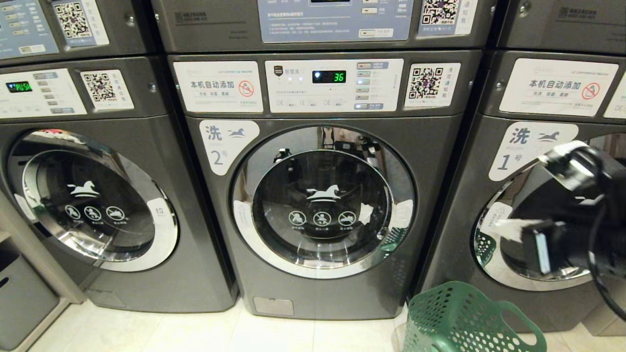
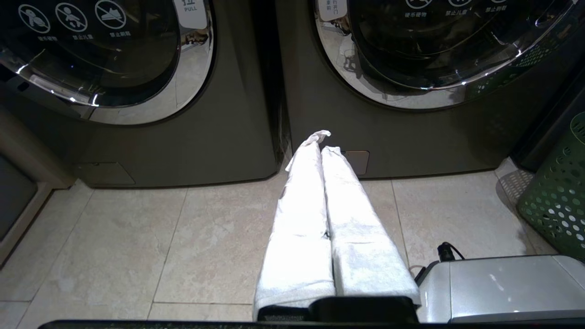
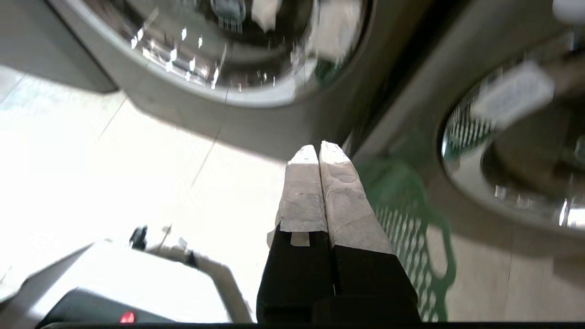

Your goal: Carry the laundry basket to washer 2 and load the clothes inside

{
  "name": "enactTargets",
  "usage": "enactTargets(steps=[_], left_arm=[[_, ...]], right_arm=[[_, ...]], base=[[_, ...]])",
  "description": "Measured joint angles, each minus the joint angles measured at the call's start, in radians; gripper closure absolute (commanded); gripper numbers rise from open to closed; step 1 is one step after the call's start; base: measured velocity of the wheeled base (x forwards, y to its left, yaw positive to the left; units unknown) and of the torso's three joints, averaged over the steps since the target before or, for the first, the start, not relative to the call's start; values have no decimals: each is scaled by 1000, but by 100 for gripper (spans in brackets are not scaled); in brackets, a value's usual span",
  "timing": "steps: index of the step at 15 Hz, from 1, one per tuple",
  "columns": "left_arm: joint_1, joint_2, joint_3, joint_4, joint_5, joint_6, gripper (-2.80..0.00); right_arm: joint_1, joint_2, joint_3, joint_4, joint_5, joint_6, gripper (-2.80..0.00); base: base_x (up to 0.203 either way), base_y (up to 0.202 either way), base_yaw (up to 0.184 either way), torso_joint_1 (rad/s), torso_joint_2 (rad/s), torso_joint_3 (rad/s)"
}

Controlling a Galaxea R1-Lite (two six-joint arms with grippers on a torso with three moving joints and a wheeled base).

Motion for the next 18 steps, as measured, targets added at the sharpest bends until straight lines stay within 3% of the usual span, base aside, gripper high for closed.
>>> enactTargets(steps=[1, 4, 7, 10, 11, 15, 18], left_arm=[[0, 0, 0, 0, 0, 0, 0], [0, 0, 0, 0, 0, 0, 0], [0, 0, 0, 0, 0, -1, 0], [0, 0, 1, 0, 0, 0, 0], [0, 0, 1, 0, 0, 0, 0], [0, 0, 0, 0, 0, 0, 0], [0, 0, 0, 0, 0, -1, 0]], right_arm=[[-34, -96, 96, 2, 40, 8, 0], [-248, -377, 382, -33, 242, -1, 0], [-421, -650, 599, -51, 433, -109, 0], [-502, -859, 701, -28, 565, -199, 0], [-502, -894, 719, -30, 564, -212, 0], [-360, -992, 731, 2, 381, -214, 0], [-365, -1125, 728, 10, 349, -201, 0]], base=[[0, 0, 0, 0, 0, 0], [0, 0, 0, 0, 0, 0], [0, 0, 0, 0, 0, 0], [0, 0, 0, 0, 0, 0], [0, 0, 0, 0, 0, 0], [0, 0, 0, 0, 0, 0], [0, 0, 0, 0, 0, 0]])
